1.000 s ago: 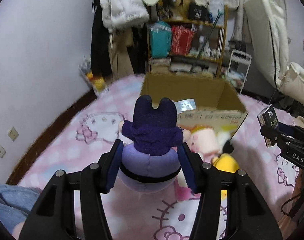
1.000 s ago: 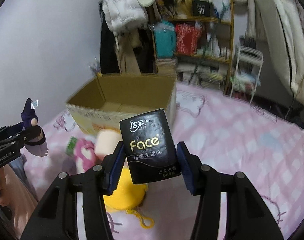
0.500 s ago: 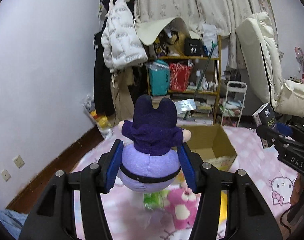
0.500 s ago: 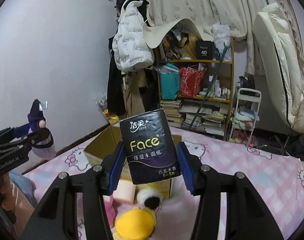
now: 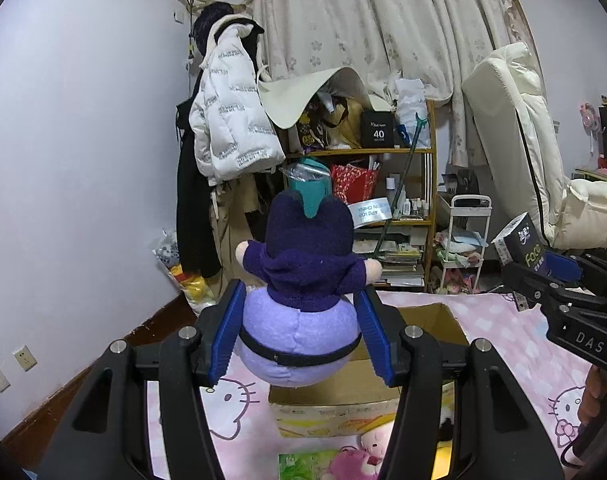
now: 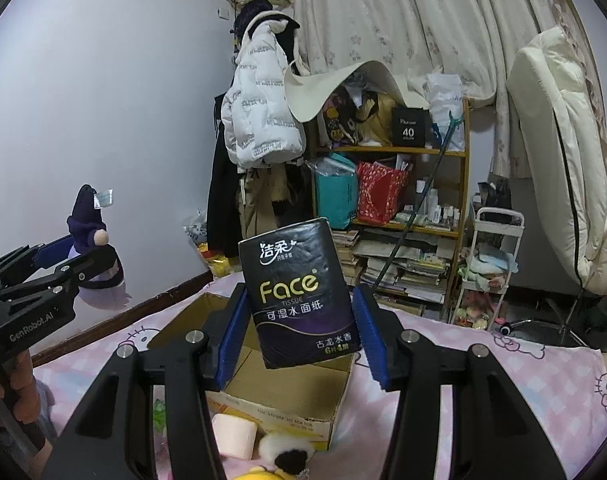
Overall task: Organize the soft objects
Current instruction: 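Lift the tissue pack with right tool while left tool lifts the plush over the box, then open right tool dropping the tissue pack in the box while left tool releases the plush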
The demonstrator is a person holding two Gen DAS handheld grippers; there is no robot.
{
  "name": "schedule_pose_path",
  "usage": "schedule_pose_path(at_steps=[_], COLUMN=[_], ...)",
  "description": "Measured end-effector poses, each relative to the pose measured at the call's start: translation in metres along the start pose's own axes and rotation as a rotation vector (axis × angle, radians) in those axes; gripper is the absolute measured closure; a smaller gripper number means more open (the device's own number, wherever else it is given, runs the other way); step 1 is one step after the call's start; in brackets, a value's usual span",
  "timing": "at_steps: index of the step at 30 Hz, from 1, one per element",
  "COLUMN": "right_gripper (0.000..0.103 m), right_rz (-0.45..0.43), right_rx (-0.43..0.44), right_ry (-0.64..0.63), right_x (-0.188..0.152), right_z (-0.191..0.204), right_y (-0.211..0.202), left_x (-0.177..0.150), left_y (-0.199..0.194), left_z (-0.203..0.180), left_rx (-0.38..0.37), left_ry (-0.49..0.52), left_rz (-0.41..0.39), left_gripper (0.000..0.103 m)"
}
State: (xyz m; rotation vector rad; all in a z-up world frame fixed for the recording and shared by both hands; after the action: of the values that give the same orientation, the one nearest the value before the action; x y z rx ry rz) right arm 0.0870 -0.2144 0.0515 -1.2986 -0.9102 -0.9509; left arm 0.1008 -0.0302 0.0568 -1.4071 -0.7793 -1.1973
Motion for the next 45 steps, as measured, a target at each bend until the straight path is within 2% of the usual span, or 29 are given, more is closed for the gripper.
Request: schedule_pose_path(at_steps=[7,24,32,34,37,39,45], right_gripper=[0.048,0.048,0.048,0.048,0.047,0.043,0.02], right_rz=[0.035,0.129,0.186,0.191,0.198,0.206,0.206], right_rx=[0.009,0.04,0.075,0.077,0.075,0.077,0.068], right_ry=[0.006,0.036,0.069,0.075,0.081,0.088,0.078], right_x=[-0.018,-0.052,-0.064,-0.065,-0.065,-0.066,-0.065], right_z=[0.001,-0.013,-0.018,-0.02,-0.021,-0.022,-0.021], right_y=[0.027,0.076,0.089,0.088,0.088,0.088,0.085], left_x=[-0.021,-0.062,-0.067,-0.066,-0.065,-0.064,-0.064], left_y=[0.035,0.091,0.098,0.097,0.096,0.096,0.091], left_z=[0.001,-0.017,-0.022,-0.022,-0.021,-0.02,-0.012], left_rx=[-0.001,-0.004,0.008,0.008,0.017,0.024,0.035], left_ry=[-0.028,0.031,0.062,0.063,0.064,0.064,0.036], left_rz=[0.076,0.225,0.236,0.233,0.23,0.233,0.25], left_gripper=[0.048,0.047,0.044,0.042,0.031,0.027,0.019])
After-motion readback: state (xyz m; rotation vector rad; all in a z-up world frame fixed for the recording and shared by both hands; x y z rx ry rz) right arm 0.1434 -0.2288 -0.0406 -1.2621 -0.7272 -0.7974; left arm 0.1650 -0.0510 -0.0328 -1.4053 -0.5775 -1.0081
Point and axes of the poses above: each gripper's, at about its wrist camera, not at the fingertips, and y roughly the way its jaws point, z to its left, x to its top, the point moved 2 cm from there along y, roughly the way its jaws point
